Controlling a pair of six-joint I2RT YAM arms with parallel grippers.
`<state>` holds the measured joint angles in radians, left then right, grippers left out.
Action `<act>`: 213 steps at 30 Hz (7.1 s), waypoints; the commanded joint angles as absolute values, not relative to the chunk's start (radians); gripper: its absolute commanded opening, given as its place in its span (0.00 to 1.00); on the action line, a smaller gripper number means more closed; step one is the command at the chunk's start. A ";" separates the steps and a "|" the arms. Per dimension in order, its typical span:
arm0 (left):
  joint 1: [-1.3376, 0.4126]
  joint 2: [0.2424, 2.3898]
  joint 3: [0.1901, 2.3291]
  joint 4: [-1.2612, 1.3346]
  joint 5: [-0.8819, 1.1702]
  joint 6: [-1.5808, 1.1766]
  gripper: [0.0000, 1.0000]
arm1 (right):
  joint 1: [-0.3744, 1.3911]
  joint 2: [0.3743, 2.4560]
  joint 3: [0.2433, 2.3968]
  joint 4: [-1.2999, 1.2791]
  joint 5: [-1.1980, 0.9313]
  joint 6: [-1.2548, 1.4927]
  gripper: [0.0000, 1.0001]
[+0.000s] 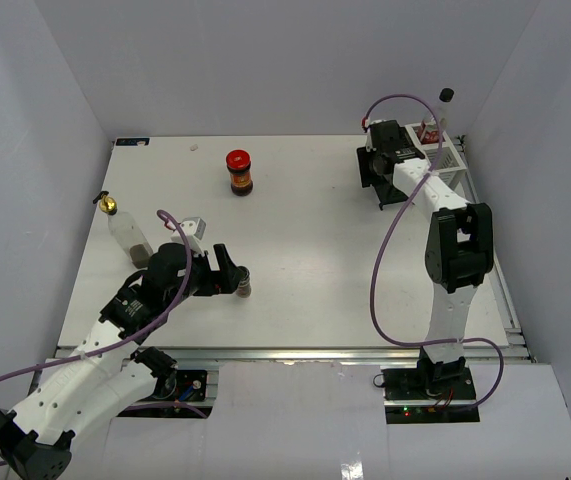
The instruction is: Organize the condiment bottles
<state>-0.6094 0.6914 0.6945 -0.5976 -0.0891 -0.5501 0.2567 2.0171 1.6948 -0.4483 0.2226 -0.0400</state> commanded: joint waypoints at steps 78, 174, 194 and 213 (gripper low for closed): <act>-0.606 0.449 0.958 -0.914 -0.405 -0.682 0.98 | 1.131 1.968 1.578 -0.399 0.113 -0.013 0.73; -0.607 0.733 0.828 -0.624 -0.218 -0.602 0.98 | 0.086 2.011 1.963 -0.557 0.123 0.005 0.08; -0.606 0.727 0.831 -0.616 -0.213 -0.624 0.98 | 0.087 1.974 1.907 -0.577 0.121 -0.026 0.08; -0.606 0.713 0.821 -0.628 -0.221 -0.626 0.98 | 0.089 1.963 1.865 -0.566 0.069 -0.040 0.08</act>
<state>-0.6098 0.7298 0.8108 -0.6277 -0.2028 -0.6216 0.0906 1.9310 1.8549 -0.5019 0.0993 -0.0240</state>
